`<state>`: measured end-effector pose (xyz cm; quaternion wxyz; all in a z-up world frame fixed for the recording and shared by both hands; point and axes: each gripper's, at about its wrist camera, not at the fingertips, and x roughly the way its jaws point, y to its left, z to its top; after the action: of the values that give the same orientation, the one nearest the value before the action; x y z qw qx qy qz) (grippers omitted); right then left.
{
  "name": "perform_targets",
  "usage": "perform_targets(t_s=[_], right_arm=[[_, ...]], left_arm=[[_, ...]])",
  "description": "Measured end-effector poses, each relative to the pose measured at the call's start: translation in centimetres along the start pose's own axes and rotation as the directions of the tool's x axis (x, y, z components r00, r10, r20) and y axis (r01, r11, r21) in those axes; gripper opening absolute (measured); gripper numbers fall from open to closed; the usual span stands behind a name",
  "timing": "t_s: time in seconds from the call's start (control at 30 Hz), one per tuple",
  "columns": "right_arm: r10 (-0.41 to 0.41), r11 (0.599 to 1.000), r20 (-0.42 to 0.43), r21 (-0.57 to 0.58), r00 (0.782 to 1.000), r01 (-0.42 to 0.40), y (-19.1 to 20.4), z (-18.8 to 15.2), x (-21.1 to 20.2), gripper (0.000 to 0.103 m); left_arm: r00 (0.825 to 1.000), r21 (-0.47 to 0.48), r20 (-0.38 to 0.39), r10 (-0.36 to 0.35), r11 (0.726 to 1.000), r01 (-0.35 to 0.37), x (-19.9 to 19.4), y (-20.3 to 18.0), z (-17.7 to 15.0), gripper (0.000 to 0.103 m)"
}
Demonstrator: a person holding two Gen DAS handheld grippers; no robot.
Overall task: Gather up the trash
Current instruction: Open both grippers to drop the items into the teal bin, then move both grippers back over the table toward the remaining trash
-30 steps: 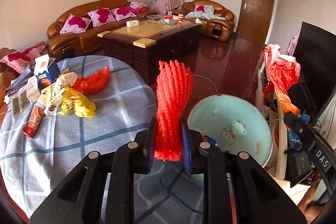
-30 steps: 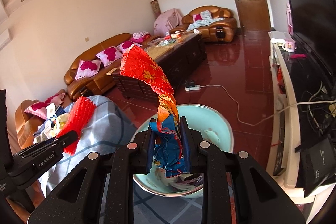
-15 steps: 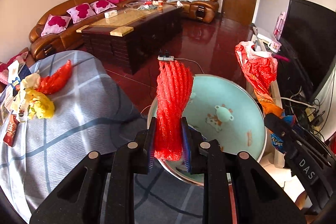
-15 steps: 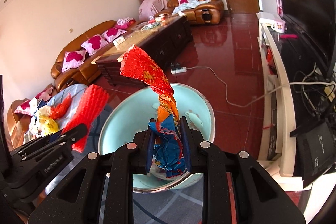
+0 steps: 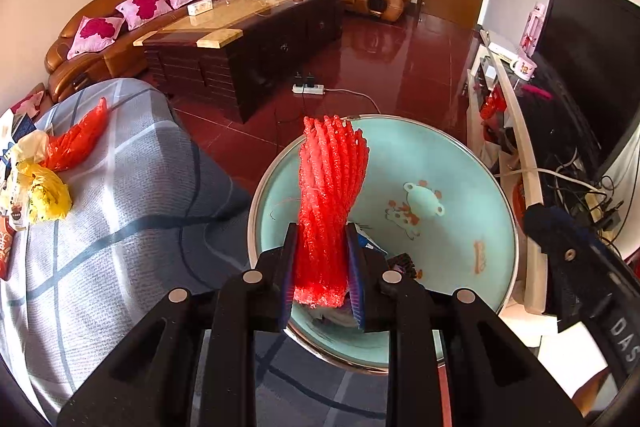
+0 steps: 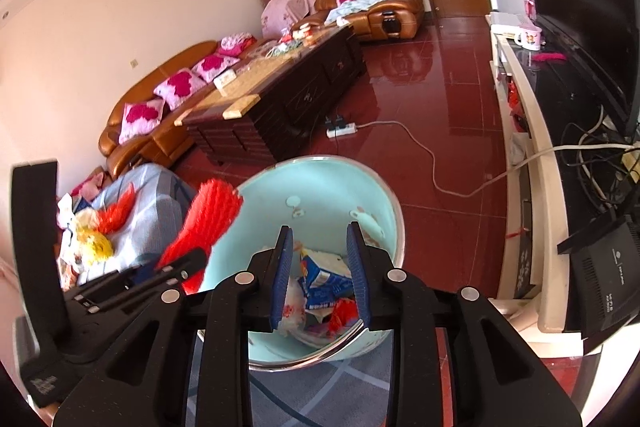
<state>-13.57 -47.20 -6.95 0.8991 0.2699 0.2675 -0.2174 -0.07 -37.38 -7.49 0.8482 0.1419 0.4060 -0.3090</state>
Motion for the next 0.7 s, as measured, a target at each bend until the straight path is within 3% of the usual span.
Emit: perform_targets(t_s=[0.1,0.17,0.23,0.47,0.53,0.6,0.7], right_arm=[[-0.004,1.000,0.029,0.026,1.000,0.003,-0.3,0.3,-0.6,0.029],[-0.007,0.999,0.046,0.040,0.999,0.005,-0.5,0.5,-1.0,0.030],[-0.011,0.999,0.061,0.051,0.998,0.008,-0.7,0.7,-1.4,0.035],[-0.005,0.997,0.099,0.073,0.995,-0.002,-0.8,0.9,-2.2,0.040],[-0.002,0.998,0.109,0.070,0.994,-0.006,-0.6,0.9,-2.4,0.046],[0.003,0.997,0.123,0.071,0.992,-0.011,-0.4,0.8,-2.5,0.060],[0.000,0.998,0.145,0.064,0.989,-0.009,0.2,0.5,-2.7,0.068]], left_arm=[[1.000,0.013,0.004,-0.009,1.000,0.009,-0.1,-0.5,0.1,0.024],[1.000,0.026,0.017,-0.019,0.999,0.019,-0.3,-0.8,0.2,0.035],[0.999,0.034,0.039,-0.016,0.999,0.015,-0.6,-1.1,0.1,0.077],[0.994,0.042,0.110,0.012,0.999,-0.016,-2.5,-0.7,0.2,0.090],[0.993,0.039,0.117,0.024,0.999,-0.029,-2.9,-0.3,0.2,0.094],[0.992,0.030,0.122,0.030,0.999,-0.034,-3.3,0.3,0.1,0.094],[0.992,0.021,0.119,0.033,0.999,-0.036,-3.5,0.8,0.1,0.094]])
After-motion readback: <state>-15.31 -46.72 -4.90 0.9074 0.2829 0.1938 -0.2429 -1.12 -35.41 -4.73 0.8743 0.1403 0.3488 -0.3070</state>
